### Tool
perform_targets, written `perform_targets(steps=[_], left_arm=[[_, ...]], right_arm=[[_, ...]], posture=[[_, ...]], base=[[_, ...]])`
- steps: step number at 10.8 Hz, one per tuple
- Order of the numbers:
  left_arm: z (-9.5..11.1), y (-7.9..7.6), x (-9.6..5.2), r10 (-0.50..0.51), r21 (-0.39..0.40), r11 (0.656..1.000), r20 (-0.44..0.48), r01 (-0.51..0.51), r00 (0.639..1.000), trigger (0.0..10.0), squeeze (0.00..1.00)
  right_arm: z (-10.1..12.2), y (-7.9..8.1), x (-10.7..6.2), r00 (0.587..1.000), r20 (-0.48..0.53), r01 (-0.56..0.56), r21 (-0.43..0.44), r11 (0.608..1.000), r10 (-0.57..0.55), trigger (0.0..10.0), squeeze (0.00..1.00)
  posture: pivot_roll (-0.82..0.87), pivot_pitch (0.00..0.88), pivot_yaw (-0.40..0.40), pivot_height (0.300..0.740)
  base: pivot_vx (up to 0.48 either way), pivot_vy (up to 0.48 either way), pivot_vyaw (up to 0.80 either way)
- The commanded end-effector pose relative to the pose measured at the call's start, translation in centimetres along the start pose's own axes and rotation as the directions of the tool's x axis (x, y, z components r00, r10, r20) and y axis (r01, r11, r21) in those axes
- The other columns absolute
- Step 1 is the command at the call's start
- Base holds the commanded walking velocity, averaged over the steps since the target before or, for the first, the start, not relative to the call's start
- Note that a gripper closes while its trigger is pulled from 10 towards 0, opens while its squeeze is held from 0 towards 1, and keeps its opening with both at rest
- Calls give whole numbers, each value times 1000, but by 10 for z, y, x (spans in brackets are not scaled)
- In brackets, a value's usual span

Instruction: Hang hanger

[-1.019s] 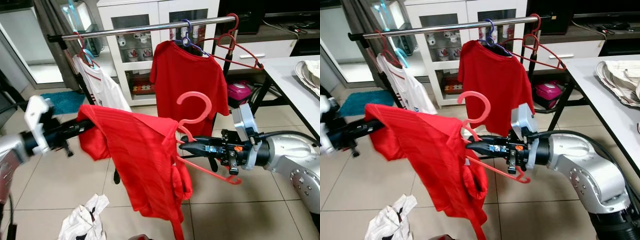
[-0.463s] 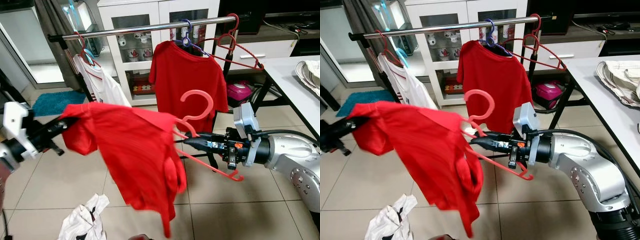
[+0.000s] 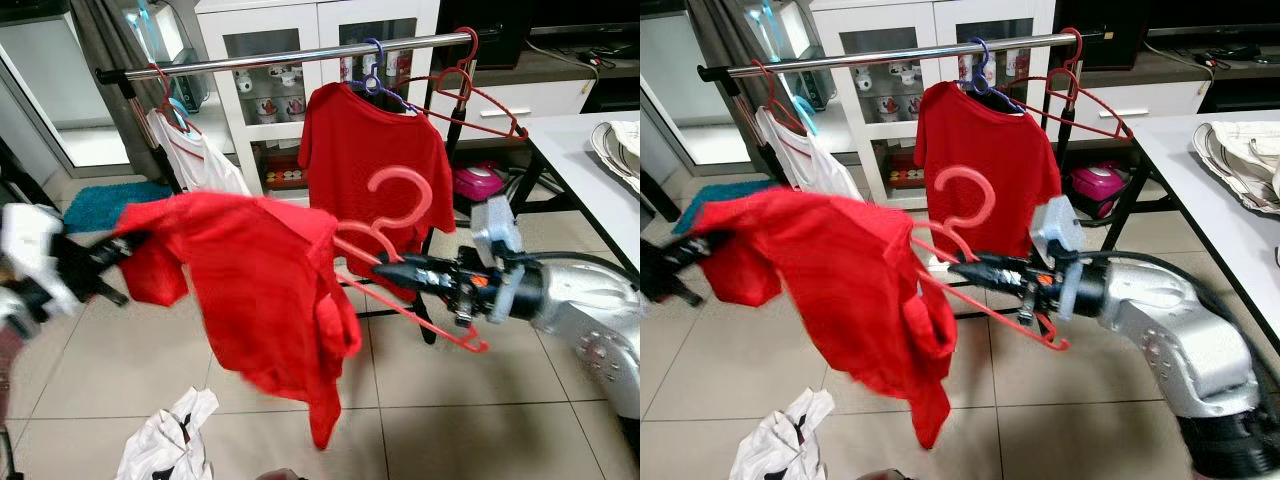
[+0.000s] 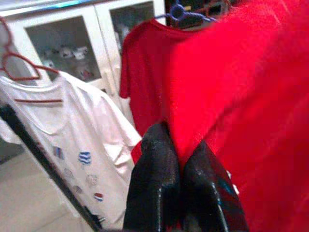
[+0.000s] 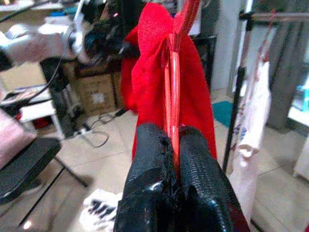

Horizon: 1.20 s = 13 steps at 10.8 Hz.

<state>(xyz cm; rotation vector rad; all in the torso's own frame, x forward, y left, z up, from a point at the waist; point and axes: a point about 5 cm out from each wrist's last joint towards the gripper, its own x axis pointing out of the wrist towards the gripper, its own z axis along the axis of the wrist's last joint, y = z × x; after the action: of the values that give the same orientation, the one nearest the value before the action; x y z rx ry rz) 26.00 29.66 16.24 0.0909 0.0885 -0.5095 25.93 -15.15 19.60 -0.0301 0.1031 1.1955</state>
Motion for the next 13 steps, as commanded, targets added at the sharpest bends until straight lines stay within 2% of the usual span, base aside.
perform_targets(steps=[1, 2, 4, 6, 7, 8, 9, 11, 12, 13], left_arm=[[0, 0, 1, 21, 17, 1000, -12, -20, 1000, 10000, 0], [-2, 1, 0, 80, 38, 996, 9, -80, 997, 10000, 1000], [-2, 1, -2, 120, -3, 993, 48, -120, 992, 10000, 1000], [-12, 10, -10, 185, 5, 983, -22, -185, 983, 10000, 1000], [-17, 14, -15, 199, 38, 980, -79, -197, 977, 10000, 1000], [-22, 6, -17, 102, 15, 995, -109, -101, 989, 10000, 1000], [-14, 0, -17, 34, -54, 998, -47, -37, 998, 10000, 1000], [0, 0, -14, 28, -150, 989, 93, -14, 995, 10000, 1000], [9, -6, -4, 9, -192, 981, 170, 24, 985, 10000, 1000], [13, -12, 2, -7, -185, 982, 188, 42, 982, 10000, 1000]], right_arm=[[10, -3, -1, 999, 33, 27, -46, 999, -26, 10000, 0], [8, -3, -1, 999, 28, 46, -41, 998, -45, 10000, 0], [6, -2, 2, 997, 25, 69, -28, 997, -69, 10000, 0], [3, -7, 5, 991, 10, 134, -35, 990, -134, 10000, 0], [4, -11, 7, 985, 15, 175, -38, 984, -174, 10000, 0], [6, -11, 7, 982, 29, 188, -40, 981, -187, 10000, 0], [5, -10, 7, 980, 28, 196, -39, 980, -195, 10000, 0], [4, -12, 8, 972, 34, 233, -31, 972, -232, 10000, 0], [6, -14, 11, 961, 40, 276, -35, 960, -275, 10000, 0], [6, -17, 12, 950, 41, 310, -36, 950, -309, 10000, 0]], posture=[[-30, 0, 133, 740], [-30, 0, 123, 740], [-29, 0, 115, 740], [-29, 0, 116, 740], [-29, 0, 119, 740], [-30, 0, 123, 740], [-32, 0, 122, 740], [-35, 0, 123, 740], [-38, 0, 122, 740], [-38, 0, 120, 740]], base=[[0, 0, 0], [0, 0, 0], [0, 0, 0], [0, 0, 0], [0, 0, 0], [0, 0, 0], [0, 0, 0], [0, 0, 0], [0, 0, 0], [0, 0, 0]])
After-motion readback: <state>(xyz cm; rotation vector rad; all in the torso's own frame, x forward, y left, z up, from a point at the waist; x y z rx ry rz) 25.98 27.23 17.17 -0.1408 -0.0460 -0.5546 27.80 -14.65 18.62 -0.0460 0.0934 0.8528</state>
